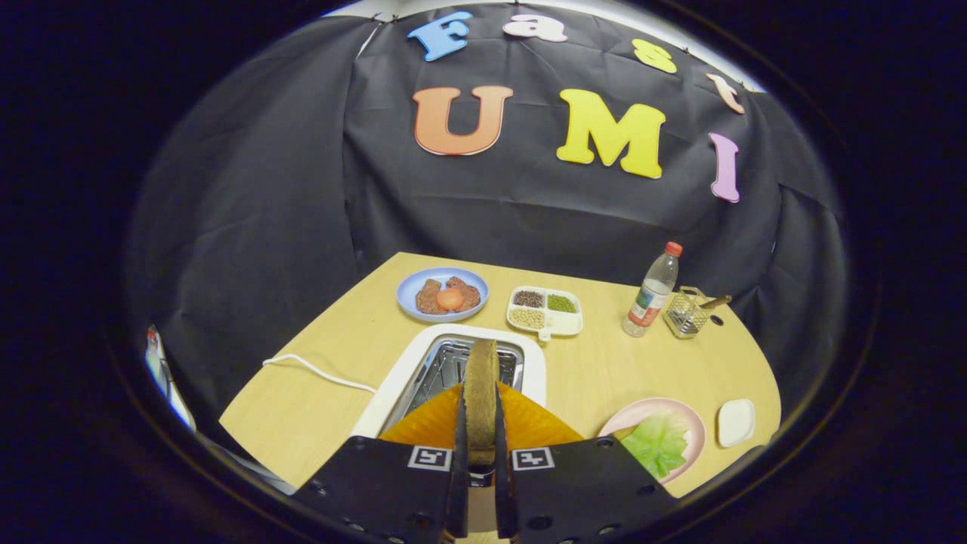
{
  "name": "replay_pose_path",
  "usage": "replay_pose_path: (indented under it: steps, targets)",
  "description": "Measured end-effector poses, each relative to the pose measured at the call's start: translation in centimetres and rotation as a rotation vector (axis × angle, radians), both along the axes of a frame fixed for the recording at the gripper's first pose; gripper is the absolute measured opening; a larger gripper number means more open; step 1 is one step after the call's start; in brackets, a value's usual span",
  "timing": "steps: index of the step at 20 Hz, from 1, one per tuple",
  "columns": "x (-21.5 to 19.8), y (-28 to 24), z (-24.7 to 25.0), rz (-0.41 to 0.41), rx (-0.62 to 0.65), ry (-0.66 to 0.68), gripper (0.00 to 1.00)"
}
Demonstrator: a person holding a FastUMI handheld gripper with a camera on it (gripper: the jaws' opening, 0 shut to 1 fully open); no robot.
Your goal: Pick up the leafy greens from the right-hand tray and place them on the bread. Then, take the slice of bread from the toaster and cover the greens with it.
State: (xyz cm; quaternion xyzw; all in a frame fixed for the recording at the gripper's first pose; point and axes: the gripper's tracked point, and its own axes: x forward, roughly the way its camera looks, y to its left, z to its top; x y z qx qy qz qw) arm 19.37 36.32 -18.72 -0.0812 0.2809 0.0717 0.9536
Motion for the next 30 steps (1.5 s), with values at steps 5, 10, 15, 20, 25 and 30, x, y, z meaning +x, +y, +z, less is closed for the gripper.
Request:
replay_pose_path:
  steps: [5,10,15,20,25,30]
  targets:
    - [-0.6,-0.3,3.1,-0.011,0.016,-0.051,0.09]
    - [-1.4,0.0,8.3,-0.012,0.034,-0.134,0.09]
    - [-3.0,-0.8,13.3,-0.001,0.081,-0.199,0.09]
    - [-3.5,-4.7,14.6,-0.034,0.108,-0.225,0.09]
    - [-2.6,-11.4,9.8,-0.117,0.116,-0.162,0.09]
    - [-1.2,-16.8,4.4,-0.171,0.092,-0.121,0.09]
